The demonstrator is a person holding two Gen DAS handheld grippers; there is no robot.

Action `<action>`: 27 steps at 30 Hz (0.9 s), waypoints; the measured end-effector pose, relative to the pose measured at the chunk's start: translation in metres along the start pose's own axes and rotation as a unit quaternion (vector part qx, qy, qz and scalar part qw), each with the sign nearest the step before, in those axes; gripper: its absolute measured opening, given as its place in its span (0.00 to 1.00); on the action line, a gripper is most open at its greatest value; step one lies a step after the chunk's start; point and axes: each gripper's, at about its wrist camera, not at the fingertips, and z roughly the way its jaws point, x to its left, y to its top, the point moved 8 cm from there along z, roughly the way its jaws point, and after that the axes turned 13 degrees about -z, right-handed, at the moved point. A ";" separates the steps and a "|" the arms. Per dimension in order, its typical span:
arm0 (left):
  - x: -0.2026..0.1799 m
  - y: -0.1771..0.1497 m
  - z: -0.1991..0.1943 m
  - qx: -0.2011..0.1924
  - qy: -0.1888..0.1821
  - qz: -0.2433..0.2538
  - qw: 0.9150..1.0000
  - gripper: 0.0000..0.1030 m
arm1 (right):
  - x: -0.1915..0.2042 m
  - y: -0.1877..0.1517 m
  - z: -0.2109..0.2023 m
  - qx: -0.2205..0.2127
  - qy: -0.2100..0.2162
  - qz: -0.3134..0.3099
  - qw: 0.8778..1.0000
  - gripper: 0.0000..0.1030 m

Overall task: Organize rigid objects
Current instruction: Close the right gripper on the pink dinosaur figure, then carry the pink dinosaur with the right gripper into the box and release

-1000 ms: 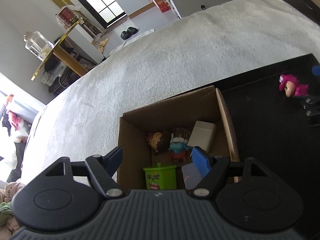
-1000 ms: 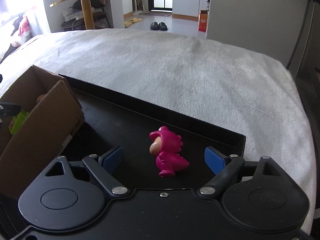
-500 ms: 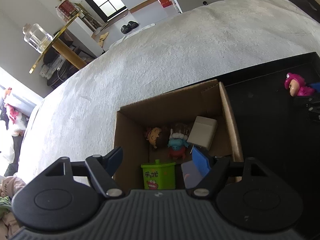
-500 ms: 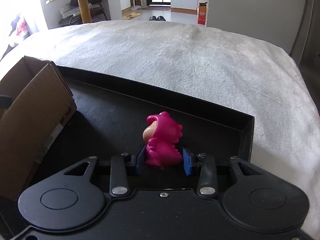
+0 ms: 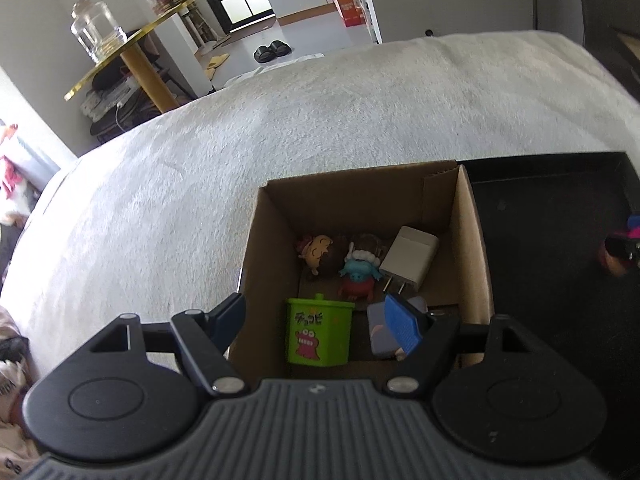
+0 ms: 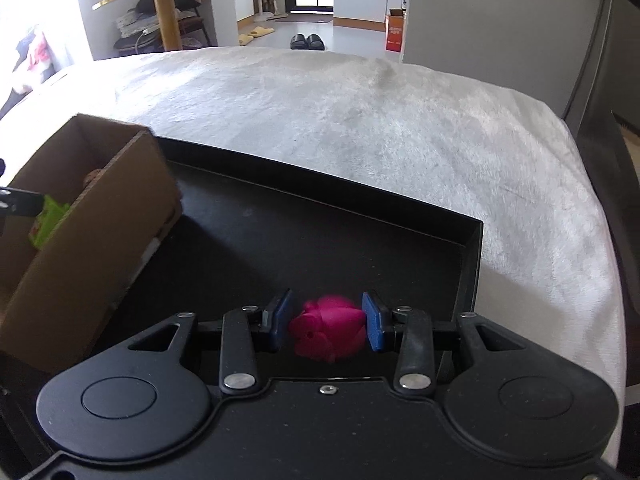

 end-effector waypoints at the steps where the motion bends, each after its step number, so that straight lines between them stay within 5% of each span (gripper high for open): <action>1: 0.002 -0.001 -0.001 -0.001 -0.003 -0.005 1.000 0.73 | 0.002 0.002 -0.004 -0.002 -0.003 -0.002 1.000 0.37; 27: 0.066 -0.019 -0.019 -0.003 -0.072 -0.100 0.992 0.73 | 0.082 0.081 -0.057 -0.018 -0.038 -0.105 0.994 0.37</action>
